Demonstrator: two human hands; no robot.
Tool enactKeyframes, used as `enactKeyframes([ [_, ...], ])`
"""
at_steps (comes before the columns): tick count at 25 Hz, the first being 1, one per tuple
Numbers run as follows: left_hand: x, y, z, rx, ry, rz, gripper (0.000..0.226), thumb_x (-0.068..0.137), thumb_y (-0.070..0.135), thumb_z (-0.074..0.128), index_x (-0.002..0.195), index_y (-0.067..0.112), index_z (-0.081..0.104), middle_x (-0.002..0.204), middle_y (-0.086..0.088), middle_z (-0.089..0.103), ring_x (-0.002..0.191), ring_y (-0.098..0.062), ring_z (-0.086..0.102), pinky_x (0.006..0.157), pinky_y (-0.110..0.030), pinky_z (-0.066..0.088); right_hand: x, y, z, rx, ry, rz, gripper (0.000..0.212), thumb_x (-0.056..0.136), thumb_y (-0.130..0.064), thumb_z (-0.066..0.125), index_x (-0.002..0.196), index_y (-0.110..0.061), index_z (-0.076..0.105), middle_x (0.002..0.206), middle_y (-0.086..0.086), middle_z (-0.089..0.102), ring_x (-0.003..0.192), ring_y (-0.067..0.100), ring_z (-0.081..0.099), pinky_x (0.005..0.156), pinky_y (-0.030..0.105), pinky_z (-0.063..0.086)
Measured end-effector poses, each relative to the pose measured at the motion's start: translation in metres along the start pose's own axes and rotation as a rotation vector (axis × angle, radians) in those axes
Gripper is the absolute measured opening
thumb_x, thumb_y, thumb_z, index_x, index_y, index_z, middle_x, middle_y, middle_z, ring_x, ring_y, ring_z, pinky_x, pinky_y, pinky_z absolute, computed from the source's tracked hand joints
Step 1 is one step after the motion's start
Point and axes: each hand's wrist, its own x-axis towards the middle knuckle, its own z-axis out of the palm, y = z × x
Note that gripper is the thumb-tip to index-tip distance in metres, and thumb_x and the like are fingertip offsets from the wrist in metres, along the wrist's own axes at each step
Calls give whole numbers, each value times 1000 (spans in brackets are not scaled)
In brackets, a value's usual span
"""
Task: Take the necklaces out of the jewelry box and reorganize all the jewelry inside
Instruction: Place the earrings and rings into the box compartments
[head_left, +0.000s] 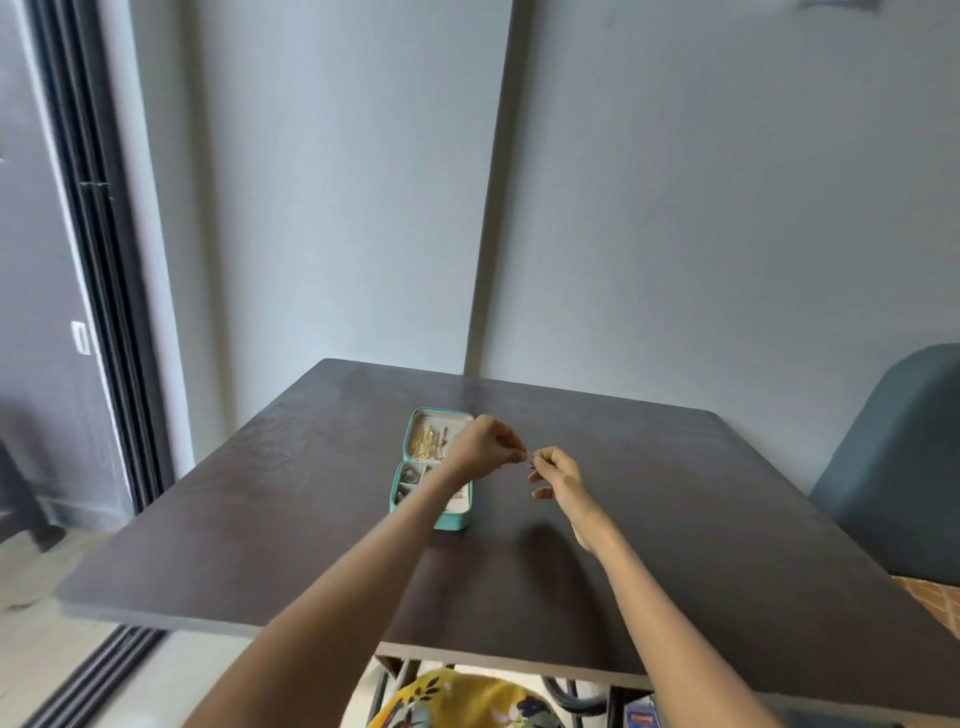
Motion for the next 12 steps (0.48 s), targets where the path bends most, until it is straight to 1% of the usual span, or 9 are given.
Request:
enactKeyframes([
  [2,-11,-20,-21,58,-70,-6,17,76,23,76,89,11,77,86,-8,75,72,-10,61,69,-28,49,-2,0,21,-70,-82,24,17,98,-9,43,84,-14,51,80,-1,52,72,6,50,56,17,46],
  [3,-17,-29,-29,71,-99,-10,18,76,21,76,90,10,76,88,-9,75,75,-10,62,71,-28,50,-2,0,30,-114,-132,32,19,98,-10,43,82,-17,51,80,-3,52,73,7,50,61,20,47],
  [5,-30,-45,-40,90,-113,-38,18,78,18,75,94,10,76,93,-8,75,79,-9,63,73,-24,48,-2,0,45,-258,-202,29,18,96,-15,47,80,-19,54,81,-8,52,81,9,50,76,31,47],
  [6,-36,-51,-44,94,-101,-63,18,78,16,74,96,12,75,95,-6,74,82,-10,64,76,-23,48,-2,-1,50,-327,-229,25,16,95,-17,49,81,-19,57,82,-11,52,84,9,50,80,31,43],
  [7,-40,-55,-46,100,-92,-89,19,78,14,73,96,14,75,97,-5,74,87,-12,66,78,-23,48,-1,-2,53,-366,-257,23,16,95,-18,50,81,-18,58,81,-11,53,83,8,50,80,28,40],
  [9,-44,-61,-48,130,-101,-131,22,76,14,72,97,18,73,98,-1,73,91,-13,66,81,-25,48,0,-3,59,-410,-300,12,21,94,-17,52,74,-18,59,79,-6,55,76,5,48,72,22,37],
  [11,-44,-61,-47,188,-124,-147,24,75,18,70,99,24,72,98,4,73,94,-13,65,83,-28,48,4,-2,63,-471,-301,-1,27,93,-19,54,67,-24,56,86,2,53,74,5,46,64,15,33],
  [12,-43,-60,-47,220,-136,-148,25,75,19,69,100,25,71,99,6,73,95,-13,65,83,-28,49,5,-2,64,-495,-296,0,28,93,-20,55,66,-26,55,90,3,50,75,5,45,62,13,32],
])
